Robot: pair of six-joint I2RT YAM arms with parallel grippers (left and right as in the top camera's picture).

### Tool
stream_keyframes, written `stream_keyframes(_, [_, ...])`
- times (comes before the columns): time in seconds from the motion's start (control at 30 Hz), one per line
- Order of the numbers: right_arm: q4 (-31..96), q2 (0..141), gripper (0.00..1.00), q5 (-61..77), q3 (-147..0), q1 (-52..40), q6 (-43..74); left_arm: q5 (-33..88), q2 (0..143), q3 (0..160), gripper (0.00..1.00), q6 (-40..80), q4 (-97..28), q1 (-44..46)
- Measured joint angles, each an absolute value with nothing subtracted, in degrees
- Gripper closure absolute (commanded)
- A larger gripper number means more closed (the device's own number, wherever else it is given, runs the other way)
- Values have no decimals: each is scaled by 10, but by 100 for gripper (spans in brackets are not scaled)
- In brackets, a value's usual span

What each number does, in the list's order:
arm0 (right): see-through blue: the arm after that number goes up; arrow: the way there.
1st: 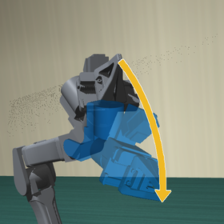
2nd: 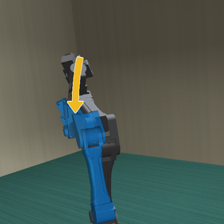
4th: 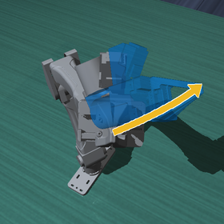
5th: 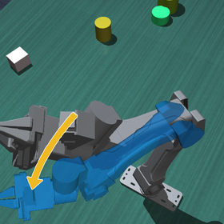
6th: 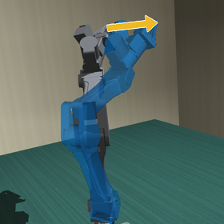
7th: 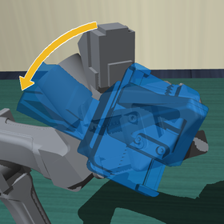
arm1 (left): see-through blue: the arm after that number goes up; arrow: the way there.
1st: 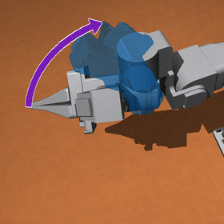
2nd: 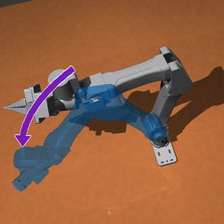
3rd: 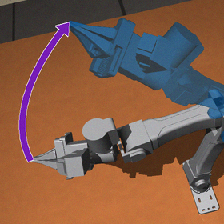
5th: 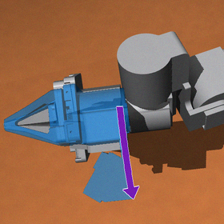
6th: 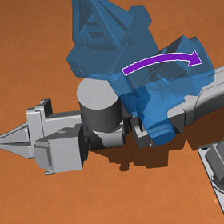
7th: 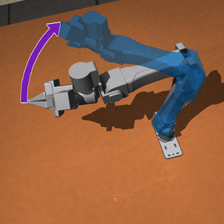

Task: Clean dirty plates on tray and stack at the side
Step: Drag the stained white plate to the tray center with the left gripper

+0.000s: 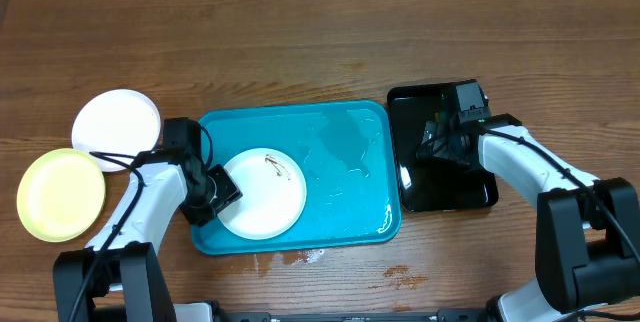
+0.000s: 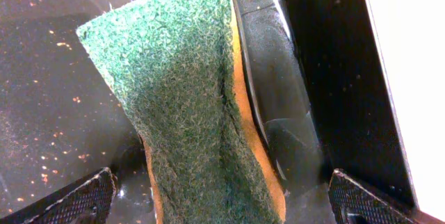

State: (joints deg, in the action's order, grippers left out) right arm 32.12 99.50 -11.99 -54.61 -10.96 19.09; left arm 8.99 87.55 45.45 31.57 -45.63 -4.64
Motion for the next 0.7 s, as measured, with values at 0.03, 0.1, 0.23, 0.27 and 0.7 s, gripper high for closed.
stream_keyframes(0.03, [321,995,0,-120,-546,-110,191,94,875,455,45,314,-451,-44])
stream_keyframes(0.1, [321,995,0,-120,-546,-110,191,101,875,455,44,311,-438,-34])
stream_keyframes(0.23, [321,995,0,-120,-546,-110,191,107,875,454,41,298,-403,-10])
stream_keyframes(0.27, [321,995,0,-120,-546,-110,191,108,875,454,41,295,-394,-2])
stream_keyframes(0.7, [321,995,0,-120,-546,-110,191,114,875,453,38,255,-396,57])
